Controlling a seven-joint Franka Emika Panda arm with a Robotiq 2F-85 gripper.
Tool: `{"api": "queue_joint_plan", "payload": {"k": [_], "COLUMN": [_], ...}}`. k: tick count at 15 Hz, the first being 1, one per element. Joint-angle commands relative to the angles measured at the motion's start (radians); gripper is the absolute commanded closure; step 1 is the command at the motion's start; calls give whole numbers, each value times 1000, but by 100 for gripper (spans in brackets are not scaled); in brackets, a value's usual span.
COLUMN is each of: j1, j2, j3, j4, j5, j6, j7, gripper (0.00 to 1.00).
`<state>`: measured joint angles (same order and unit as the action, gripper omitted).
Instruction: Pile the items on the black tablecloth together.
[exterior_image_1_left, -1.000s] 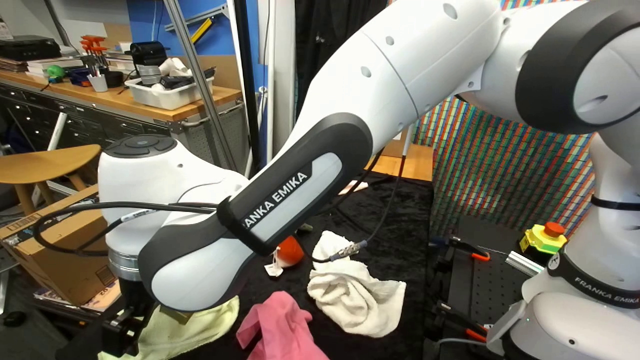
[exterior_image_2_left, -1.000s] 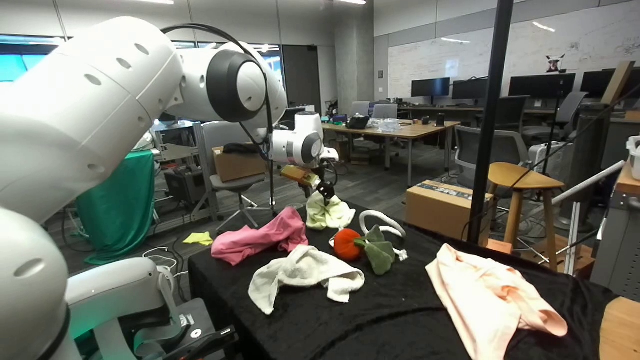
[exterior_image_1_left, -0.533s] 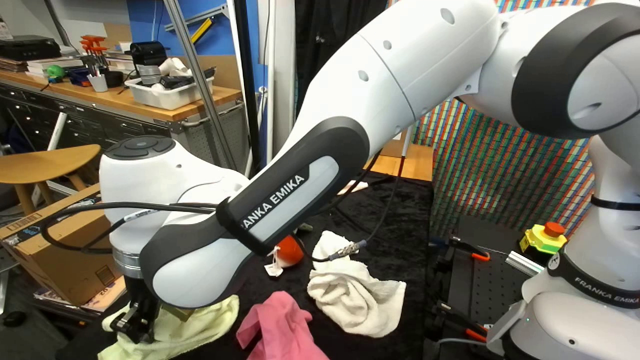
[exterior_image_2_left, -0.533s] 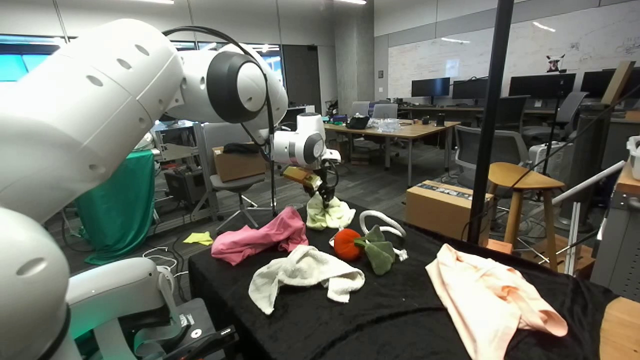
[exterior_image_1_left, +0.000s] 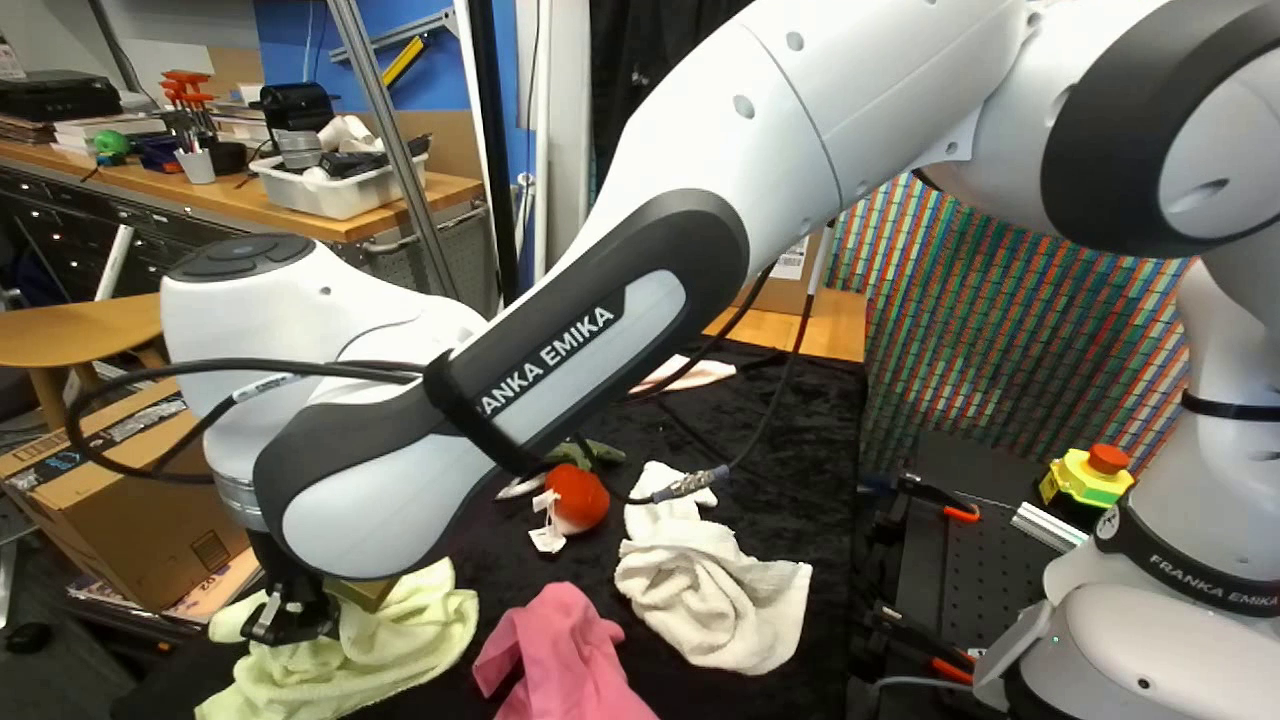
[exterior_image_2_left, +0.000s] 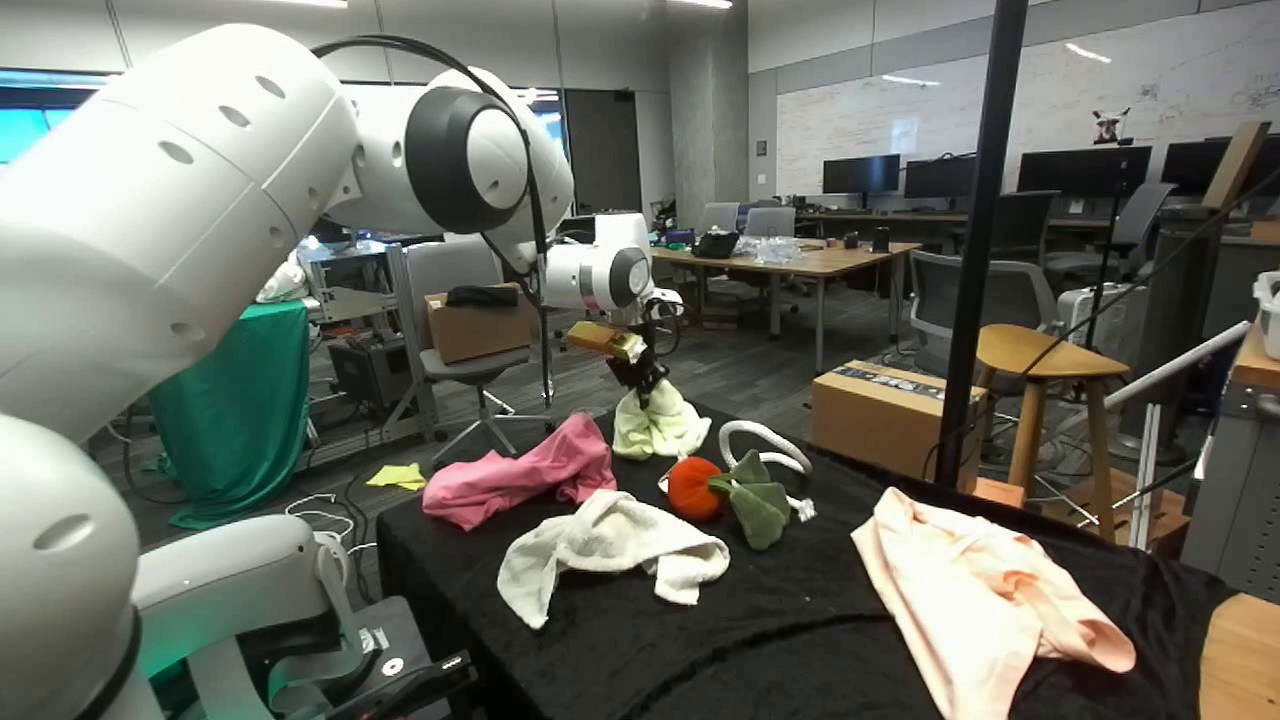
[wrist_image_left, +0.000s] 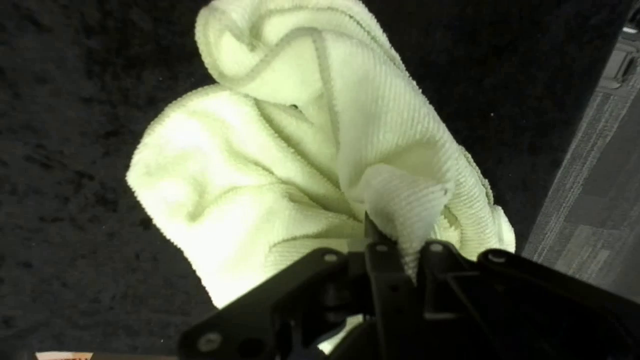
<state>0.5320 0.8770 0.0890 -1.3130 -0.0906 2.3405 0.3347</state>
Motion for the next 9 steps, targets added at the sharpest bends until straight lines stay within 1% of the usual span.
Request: {"api": "queue_joint_plan", "payload": {"k": [1,4,9], "j1": [14,12,0], "j2": [-102,-195,-381], "j3": [-19,-24,-48], "j4": [-52,-100,-217], "j5": [-35,-61,-84], "j6": [-48,-79,-159], "j7": [9,11,20], "gripper": [91,91,92]}}
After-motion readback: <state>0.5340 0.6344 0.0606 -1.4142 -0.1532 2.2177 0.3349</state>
